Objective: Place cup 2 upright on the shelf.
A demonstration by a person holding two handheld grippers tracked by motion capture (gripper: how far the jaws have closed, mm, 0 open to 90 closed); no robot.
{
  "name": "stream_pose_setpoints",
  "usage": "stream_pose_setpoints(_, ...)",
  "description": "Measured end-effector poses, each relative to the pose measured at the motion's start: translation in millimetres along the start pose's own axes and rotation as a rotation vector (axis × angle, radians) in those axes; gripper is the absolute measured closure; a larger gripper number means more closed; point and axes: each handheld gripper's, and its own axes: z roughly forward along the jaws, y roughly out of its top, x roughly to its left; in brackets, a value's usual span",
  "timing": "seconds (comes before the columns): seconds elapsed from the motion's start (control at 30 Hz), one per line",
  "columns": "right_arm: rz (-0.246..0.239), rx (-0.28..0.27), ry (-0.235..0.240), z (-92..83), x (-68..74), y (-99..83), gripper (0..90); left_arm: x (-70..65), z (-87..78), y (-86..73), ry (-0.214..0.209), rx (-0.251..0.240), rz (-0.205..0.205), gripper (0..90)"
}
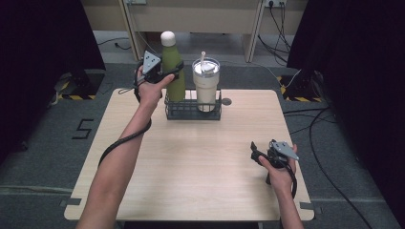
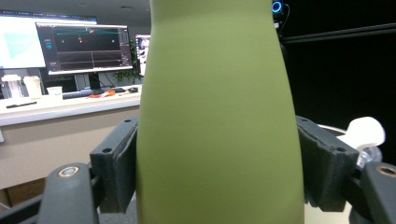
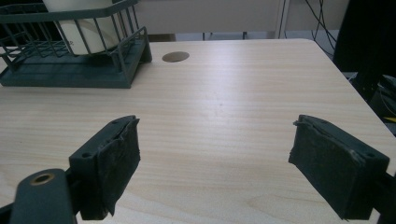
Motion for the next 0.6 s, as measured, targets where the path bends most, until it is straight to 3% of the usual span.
stream_pose_setpoints(0.37, 0.001, 0.003, 0.006, 0.7, 0.1, -1.0, 15.2, 6.3, 15.9, -7.1, 0.020, 0.016, -0.021, 24.5)
stream_pose_setpoints(0.6, -0.002, 0.003, 0.003, 0.2, -1.3, -1.0, 15.3, 12.8, 21.2, -19.9, 0.050, 0.043, -0.034, 24.5)
